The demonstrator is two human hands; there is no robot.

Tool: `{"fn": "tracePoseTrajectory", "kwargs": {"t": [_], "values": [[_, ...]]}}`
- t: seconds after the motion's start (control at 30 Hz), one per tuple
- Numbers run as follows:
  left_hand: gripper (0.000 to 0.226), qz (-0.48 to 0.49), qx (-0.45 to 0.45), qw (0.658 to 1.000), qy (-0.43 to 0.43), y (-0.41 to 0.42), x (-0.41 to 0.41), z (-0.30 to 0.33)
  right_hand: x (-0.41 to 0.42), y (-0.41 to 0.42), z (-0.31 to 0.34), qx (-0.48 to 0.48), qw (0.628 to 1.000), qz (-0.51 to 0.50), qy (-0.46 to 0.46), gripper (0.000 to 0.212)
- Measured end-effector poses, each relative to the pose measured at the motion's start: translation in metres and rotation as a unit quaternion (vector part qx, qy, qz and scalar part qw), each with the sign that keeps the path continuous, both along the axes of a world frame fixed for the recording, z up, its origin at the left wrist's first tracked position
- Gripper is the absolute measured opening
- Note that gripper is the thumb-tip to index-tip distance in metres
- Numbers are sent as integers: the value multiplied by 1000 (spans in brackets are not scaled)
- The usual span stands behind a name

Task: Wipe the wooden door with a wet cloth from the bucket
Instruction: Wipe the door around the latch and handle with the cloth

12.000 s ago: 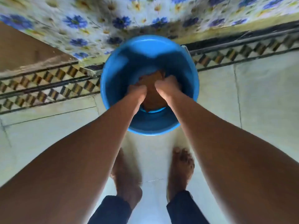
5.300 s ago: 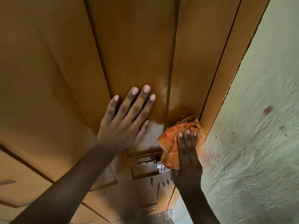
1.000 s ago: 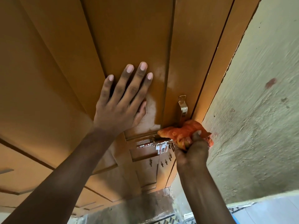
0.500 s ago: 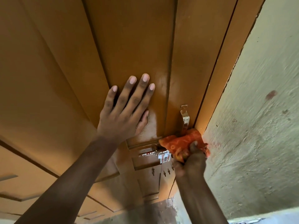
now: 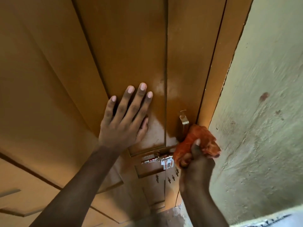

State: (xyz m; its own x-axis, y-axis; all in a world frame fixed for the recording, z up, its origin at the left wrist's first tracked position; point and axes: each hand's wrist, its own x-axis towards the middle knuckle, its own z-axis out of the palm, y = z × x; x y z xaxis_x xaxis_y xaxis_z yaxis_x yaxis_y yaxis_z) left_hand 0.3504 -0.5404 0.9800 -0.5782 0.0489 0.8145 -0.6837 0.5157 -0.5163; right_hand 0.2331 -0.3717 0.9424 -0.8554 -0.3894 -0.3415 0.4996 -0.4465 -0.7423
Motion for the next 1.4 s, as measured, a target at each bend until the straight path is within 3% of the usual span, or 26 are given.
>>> {"fn": "tracePoseTrajectory", "kwargs": {"t": [0.07,0.17,0.23,0.33,0.4,0.43,0.5,0.6,0.67,0.73,0.77,0.8,0.9,1.0,1.07,1.23,1.4], "values": [[72,-4,2,1000,0,1,-1,0,15,-10,1,45,996,-22,76,9],[71,-1,2,1000,-2,-1,0,0,25,-16,-15,88,976,-40,196,23],[72,0,3,1000,-3,-1,0,-2,20,-14,-20,83,980,-46,176,15],[73,5,-6,1000,-4,-2,0,-1,7,-12,-13,17,994,-28,100,25],[73,3,-5,1000,-2,0,-1,0,5,-12,-5,22,987,-39,156,8],[73,1,-2,1000,1,1,0,0,7,-13,-1,64,967,-54,242,4],[72,1,-1,1000,0,1,0,1,12,-14,-6,144,892,-62,423,18],[73,-2,1,1000,-3,1,1,2,7,-18,-38,215,792,-17,572,71],[72,4,0,1000,-2,0,1,0,-2,-15,-62,237,734,-30,635,72],[72,8,-8,1000,-2,0,0,1,-12,-8,-95,263,676,-30,688,58],[72,7,-10,1000,-1,0,0,2,-14,-4,-105,282,673,-7,684,55],[72,5,-10,1000,1,0,0,1,-12,0,-111,294,699,16,652,56],[72,6,-13,1000,0,-1,0,1,1,-1,-88,245,860,0,448,41],[71,3,-7,1000,0,0,0,2,5,-19,-48,183,946,-63,260,17],[71,2,-6,1000,2,0,0,1,9,-24,-35,164,970,-65,166,4],[72,10,-14,1000,2,-1,0,0,10,-22,-30,84,995,-54,19,16],[72,10,-10,1000,0,1,0,0,8,-22,-17,57,997,-33,-26,2]]}}
